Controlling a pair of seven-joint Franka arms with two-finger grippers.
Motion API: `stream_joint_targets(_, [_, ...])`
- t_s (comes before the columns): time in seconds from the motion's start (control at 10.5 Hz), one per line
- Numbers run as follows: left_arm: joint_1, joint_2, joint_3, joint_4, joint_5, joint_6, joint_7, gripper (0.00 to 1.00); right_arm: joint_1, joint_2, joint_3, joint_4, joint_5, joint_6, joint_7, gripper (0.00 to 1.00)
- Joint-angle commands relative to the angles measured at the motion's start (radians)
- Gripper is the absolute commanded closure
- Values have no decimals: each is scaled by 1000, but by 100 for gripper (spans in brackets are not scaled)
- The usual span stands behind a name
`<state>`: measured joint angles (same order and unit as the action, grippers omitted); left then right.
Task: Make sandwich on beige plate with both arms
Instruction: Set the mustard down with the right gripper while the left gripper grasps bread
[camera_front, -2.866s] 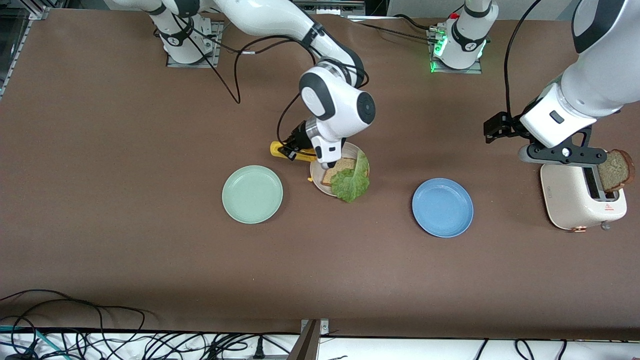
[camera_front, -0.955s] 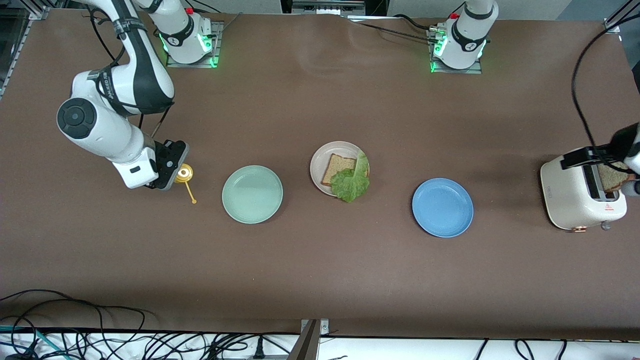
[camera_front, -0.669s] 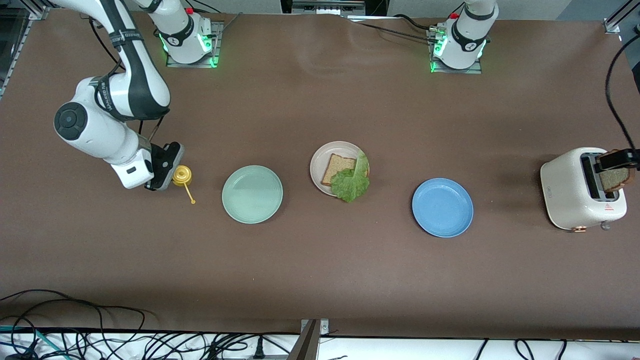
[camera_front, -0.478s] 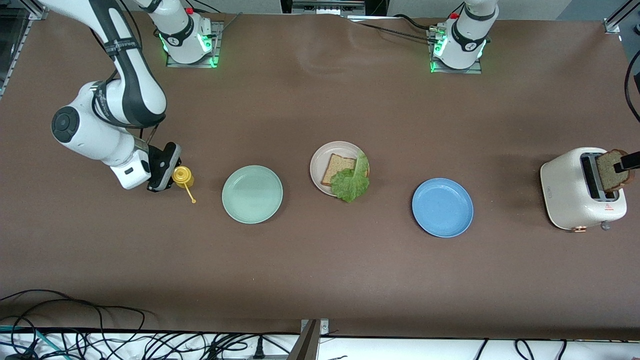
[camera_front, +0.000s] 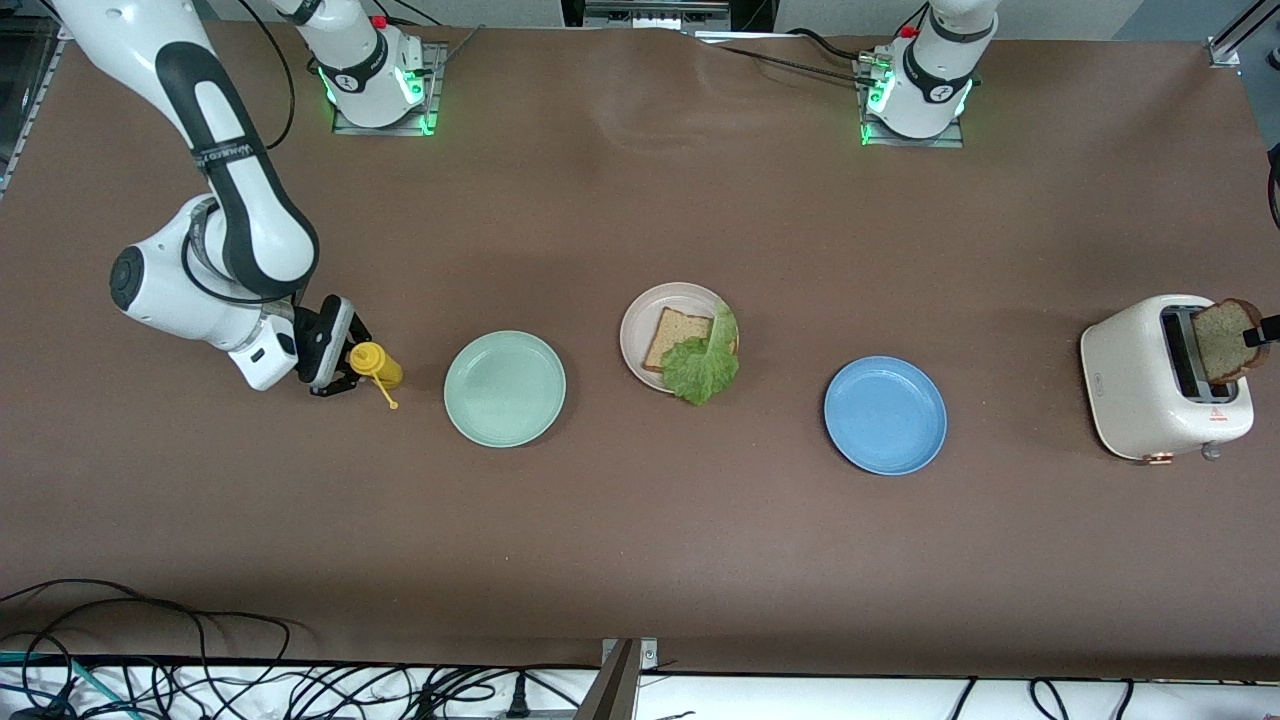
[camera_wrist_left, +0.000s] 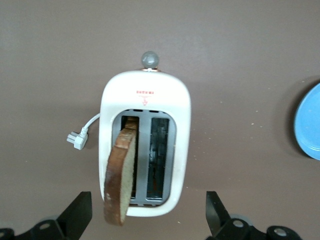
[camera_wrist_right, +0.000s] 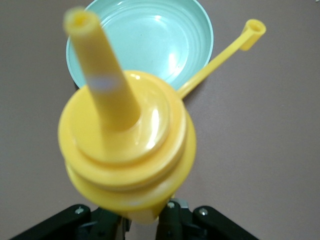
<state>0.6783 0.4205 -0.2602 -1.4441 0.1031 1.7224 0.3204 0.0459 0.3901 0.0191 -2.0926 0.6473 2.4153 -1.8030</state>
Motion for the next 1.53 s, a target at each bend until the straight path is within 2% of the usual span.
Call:
stream_joint_targets(0.0, [32,6,-13,-31,30,20,26,0,-20,16,15,0,79,7,-96,100])
stream_joint_targets(0.19, [69,6,-14,-96,20,25,26,3,-20,27,15,5,92,7,-110,100])
stream_joint_targets(0.29, [70,6,-14,-107,17,25,25,6,-20,27,15,6,92,7,-110,93])
stream_joint_targets(0.38, [72,9,-14,-117,17,25,25,22,-18,27,15,6,92,7,-104,76])
stream_joint_targets(0.48, [76,21,-14,-119,17,26,25,29,-18,27,15,8,92,7,-95,59])
stream_joint_targets(0.57, [76,30,-14,-118,23,29,26,55,-18,27,15,8,92,5,-93,41])
stream_joint_targets(0.67, [73,26,-16,-113,30,42,26,83,-18,27,15,8,92,4,-94,34])
stream_joint_targets(0.76, [67,20,-20,-102,36,45,25,99,-18,27,15,8,94,2,-94,30])
stream_joint_targets(0.96, [66,17,-27,-92,90,55,26,100,-18,26,15,12,94,1,-91,26])
stream_joint_targets(1.15, [63,-8,-28,-82,92,51,26,100,-21,23,-4,26,97,-5,-58,4])
stream_joint_targets(1.43, [61,-74,-62,-79,93,42,23,100,-20,12,-43,26,89,-18,3,4])
